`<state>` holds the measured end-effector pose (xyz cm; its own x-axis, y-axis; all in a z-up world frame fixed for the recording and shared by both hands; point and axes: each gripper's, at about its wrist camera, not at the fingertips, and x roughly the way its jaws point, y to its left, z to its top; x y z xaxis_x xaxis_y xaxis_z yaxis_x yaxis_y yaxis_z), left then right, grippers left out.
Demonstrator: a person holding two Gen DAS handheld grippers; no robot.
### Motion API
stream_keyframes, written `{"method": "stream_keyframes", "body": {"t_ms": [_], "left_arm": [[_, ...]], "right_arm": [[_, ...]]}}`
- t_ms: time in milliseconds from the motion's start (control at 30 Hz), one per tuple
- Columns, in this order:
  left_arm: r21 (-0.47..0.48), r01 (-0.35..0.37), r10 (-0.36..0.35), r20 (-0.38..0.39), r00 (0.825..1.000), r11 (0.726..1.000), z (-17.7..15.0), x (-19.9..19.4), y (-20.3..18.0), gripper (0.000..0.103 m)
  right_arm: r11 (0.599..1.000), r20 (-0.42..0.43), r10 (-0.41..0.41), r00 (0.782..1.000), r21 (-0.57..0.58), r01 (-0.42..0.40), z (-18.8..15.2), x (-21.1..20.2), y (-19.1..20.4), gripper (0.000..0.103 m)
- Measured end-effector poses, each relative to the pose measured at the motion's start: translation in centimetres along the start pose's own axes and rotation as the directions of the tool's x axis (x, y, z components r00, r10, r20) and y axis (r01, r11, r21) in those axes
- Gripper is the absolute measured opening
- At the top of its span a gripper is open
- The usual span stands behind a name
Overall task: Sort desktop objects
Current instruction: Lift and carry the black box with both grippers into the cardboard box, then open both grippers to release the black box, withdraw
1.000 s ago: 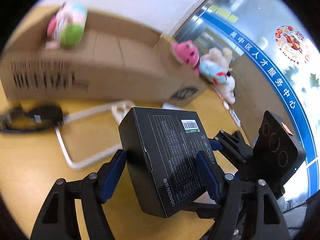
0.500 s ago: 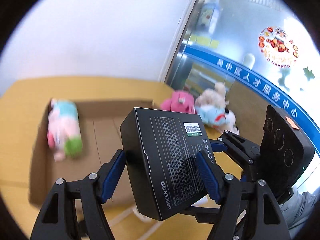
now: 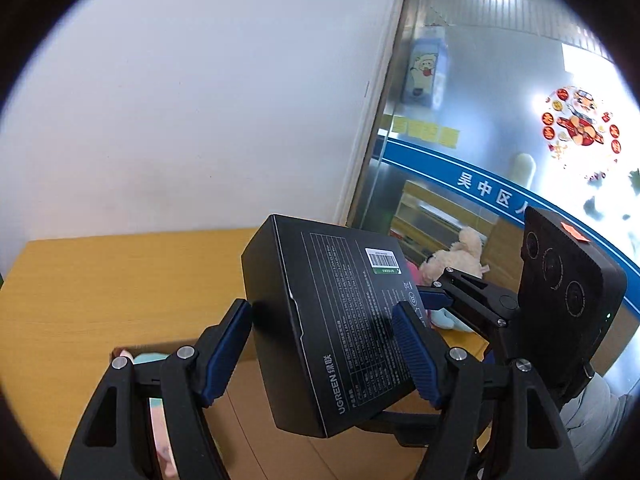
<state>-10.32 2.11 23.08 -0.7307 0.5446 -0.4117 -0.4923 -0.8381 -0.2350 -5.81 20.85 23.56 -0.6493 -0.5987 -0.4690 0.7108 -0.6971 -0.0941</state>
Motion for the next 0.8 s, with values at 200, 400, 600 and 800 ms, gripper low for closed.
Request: {"method": "stream_keyframes", "body": {"t_ms": [200, 400, 600, 800], "left_arm": [[-0.083, -0.030, 0.024, -0.073, 0.997, 0.996, -0.1, 6.1, 4.7, 0.072], [-0.192, -0.104, 0.054, -0.248, 0.967, 0.976, -4.2, 13.5, 8.9, 0.072], [-0.268, -0.177, 0.054, -0.411, 0.910, 0.947, -8.8, 18.7, 11.1, 0.072], [-0.212, -0.253, 0.118, -0.498, 0.859, 0.944, -10.0, 19.7, 11.0, 0.072]], "right_arm": [[0.999, -0.063, 0.029, 0.998, 0.033, -0.027, 0.4, 6.1, -4.2, 0.098], [0.987, -0.185, 0.125, 0.975, 0.124, -0.103, -3.7, 14.5, -7.8, 0.098], [0.963, -0.325, 0.205, 0.923, 0.234, -0.132, -9.1, 21.3, -9.5, 0.098], [0.944, -0.412, 0.265, 0.872, 0.295, -0.148, -11.1, 24.8, -10.8, 0.097]]}}
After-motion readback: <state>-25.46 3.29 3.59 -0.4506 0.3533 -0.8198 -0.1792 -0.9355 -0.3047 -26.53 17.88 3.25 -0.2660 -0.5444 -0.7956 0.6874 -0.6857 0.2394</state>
